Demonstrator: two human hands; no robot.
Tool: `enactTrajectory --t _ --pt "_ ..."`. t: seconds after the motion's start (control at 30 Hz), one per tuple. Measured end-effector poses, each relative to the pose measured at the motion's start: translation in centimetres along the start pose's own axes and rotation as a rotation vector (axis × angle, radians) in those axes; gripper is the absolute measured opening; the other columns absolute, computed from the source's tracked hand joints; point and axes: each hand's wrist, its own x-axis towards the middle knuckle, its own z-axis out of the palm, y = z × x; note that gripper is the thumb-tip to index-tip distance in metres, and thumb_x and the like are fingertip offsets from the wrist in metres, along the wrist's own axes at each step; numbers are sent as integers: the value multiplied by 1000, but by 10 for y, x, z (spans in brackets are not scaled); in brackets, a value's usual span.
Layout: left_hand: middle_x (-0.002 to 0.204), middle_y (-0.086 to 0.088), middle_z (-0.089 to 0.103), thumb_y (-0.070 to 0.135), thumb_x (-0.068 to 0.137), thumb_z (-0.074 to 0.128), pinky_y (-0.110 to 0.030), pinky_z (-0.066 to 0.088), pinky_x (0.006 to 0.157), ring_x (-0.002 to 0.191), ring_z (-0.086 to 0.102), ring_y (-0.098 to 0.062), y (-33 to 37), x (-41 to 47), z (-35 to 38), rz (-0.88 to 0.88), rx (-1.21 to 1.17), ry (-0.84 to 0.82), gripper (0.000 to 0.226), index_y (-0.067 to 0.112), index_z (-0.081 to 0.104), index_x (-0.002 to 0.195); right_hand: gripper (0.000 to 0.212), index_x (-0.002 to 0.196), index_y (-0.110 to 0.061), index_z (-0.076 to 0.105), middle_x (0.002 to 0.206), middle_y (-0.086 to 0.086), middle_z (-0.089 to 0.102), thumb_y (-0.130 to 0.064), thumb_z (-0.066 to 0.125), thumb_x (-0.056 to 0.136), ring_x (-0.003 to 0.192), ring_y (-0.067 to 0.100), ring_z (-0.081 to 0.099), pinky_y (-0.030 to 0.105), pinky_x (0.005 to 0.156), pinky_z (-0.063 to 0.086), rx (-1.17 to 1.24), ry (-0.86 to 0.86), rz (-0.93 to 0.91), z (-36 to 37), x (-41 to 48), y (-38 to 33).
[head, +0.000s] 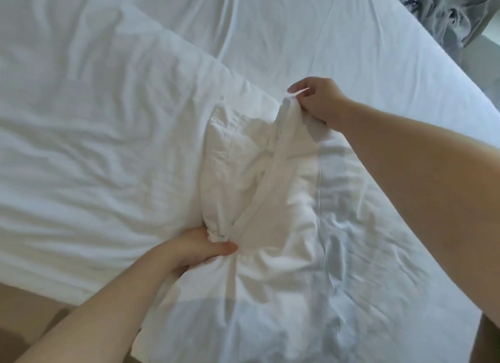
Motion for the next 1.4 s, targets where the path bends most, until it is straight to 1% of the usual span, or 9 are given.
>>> enactTrajectory --t 0.13,0.27,0.37,0.57,0.77,0.93,1.1,1.3,1.4 --pt "98 -1 67 63 80 63 -21 52 59 72 68 -8 53 -30 -17 -44 172 213 54 20 59 114 20 108 -17 61 100 6 61 -10 46 98 89 23 60 25 68 46 -54 -7 57 -17 -17 21" --pt "102 -2 60 51 85 51 -35 48 76 91 59 -25 116 -36 -21 221 574 822 38 17 51 102 40 73 -15 49 89 9 55 -37 34 102 88 26 50 33 78 34 -350 -172 156 -26 -51 48" --pt "89 4 59 35 90 50 -30 46 69 83 56 -19 157 -32 -1 377 445 748 16 19 53 87 37 70 -21 44 70 1 54 -39 33 101 76 26 50 34 67 34 -338 -73 30 -21 -78 58" --pt "84 5 60 57 93 42 -28 40 63 74 52 -15 244 -43 54 469 440 576 44 16 53 81 9 98 -31 47 74 -7 50 -32 38 98 71 24 51 36 66 35 -315 -19 -298 -23 -152 67" --pt "75 -2 53 36 91 53 -26 43 61 62 51 -18 294 -57 107 -74 1009 338 24 12 54 90 41 103 -20 61 73 -7 44 -42 28 93 61 22 51 35 62 37 -401 94 -620 -31 -197 70" --pt "69 -4 60 42 95 52 -15 46 39 45 58 -13 274 -73 120 -268 757 314 38 5 55 91 32 95 -13 65 63 1 47 -32 40 95 52 27 51 33 55 42 -356 237 -733 -29 -232 90" --pt "78 -1 62 39 90 63 -20 49 56 62 59 -12 239 -85 143 -363 696 279 30 10 62 95 9 81 -15 66 64 0 50 -8 71 81 55 24 51 31 53 39 -354 288 -872 -24 -258 104" --pt "51 2 57 31 101 49 -16 41 43 41 53 -9 207 -110 127 -202 105 585 30 14 53 76 22 89 -15 75 64 -2 55 -21 55 93 56 21 52 25 59 25 -201 356 -815 -29 -284 118" --pt "81 -3 68 35 99 52 -23 52 46 65 65 -14 193 -123 131 -88 -140 572 29 10 62 106 26 87 -15 75 66 -3 58 -26 52 93 57 22 55 25 61 22 -191 303 -809 -26 -287 115"
